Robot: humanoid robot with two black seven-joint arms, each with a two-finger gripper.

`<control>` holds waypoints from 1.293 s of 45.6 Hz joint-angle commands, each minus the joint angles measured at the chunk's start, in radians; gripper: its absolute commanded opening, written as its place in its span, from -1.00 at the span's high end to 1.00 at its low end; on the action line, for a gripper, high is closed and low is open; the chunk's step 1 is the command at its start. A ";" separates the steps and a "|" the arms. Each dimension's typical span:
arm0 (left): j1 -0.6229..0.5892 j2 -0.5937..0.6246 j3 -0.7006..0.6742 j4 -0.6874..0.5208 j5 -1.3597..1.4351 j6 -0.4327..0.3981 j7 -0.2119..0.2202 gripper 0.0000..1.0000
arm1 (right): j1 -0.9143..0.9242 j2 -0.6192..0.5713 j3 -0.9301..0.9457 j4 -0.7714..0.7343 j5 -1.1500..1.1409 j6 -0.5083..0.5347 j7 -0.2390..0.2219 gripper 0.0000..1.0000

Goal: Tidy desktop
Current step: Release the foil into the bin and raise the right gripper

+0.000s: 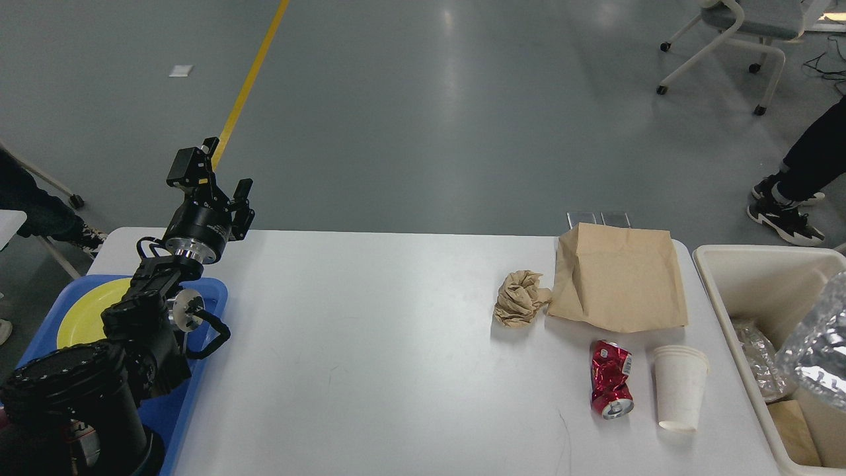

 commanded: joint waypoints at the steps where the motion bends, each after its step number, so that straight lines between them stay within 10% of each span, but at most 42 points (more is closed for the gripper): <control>1: 0.000 0.000 0.000 0.000 0.000 0.001 0.000 -0.92 | -0.024 0.004 0.002 -0.004 -0.001 -0.003 0.000 -1.00; 15: 0.000 0.000 0.000 0.000 0.000 0.001 0.000 -0.92 | 0.186 0.094 -0.085 0.033 -0.066 0.016 0.000 -1.00; 29: 0.000 0.000 0.000 0.000 0.000 0.001 0.000 -0.92 | 0.743 0.285 -0.485 0.531 -0.162 0.035 0.000 -1.00; 46: 0.000 0.000 0.000 0.000 0.000 0.001 0.000 -0.92 | 1.292 0.360 -0.553 0.904 -0.154 0.689 0.001 -1.00; 59: 0.000 0.000 0.000 0.000 0.000 0.001 0.000 -0.92 | 1.455 0.357 -0.561 0.953 -0.157 0.835 0.000 -1.00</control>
